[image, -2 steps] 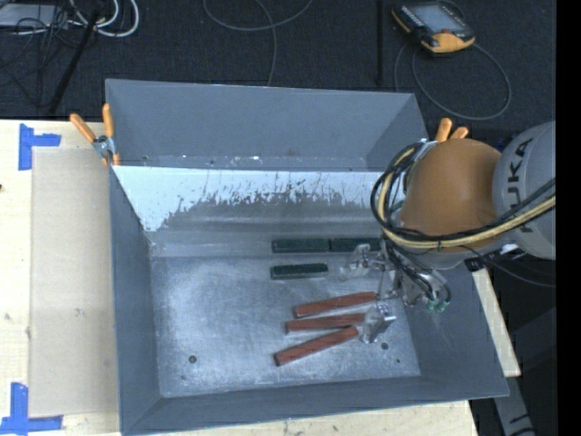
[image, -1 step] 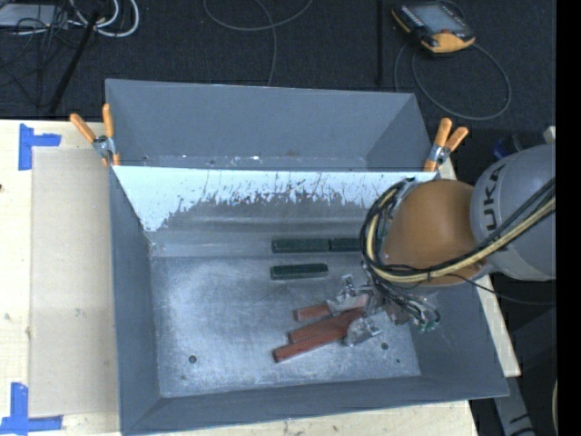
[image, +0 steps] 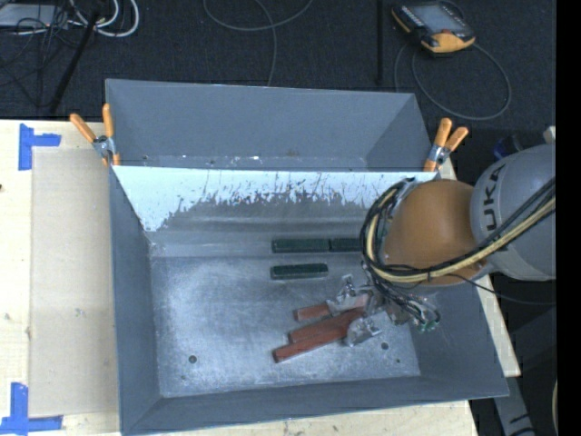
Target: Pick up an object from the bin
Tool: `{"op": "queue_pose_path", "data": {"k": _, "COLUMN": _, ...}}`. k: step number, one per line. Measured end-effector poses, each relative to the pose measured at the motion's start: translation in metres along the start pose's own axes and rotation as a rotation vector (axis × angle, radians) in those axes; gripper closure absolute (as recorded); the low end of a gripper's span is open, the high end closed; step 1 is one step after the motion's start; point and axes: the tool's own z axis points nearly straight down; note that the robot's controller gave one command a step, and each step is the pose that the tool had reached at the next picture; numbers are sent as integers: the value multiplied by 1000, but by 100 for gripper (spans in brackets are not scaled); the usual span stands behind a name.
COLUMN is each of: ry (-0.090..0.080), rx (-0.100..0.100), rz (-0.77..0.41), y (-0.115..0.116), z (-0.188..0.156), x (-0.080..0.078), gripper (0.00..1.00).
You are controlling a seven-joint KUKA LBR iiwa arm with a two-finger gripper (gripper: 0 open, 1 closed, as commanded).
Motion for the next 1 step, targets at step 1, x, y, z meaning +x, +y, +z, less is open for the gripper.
{"op": "queue_pose_path", "data": {"k": 1, "ry": 24, "rx": -5, "rz": 34, "y": -6, "z": -159, "x": -11, "gripper": 100}}
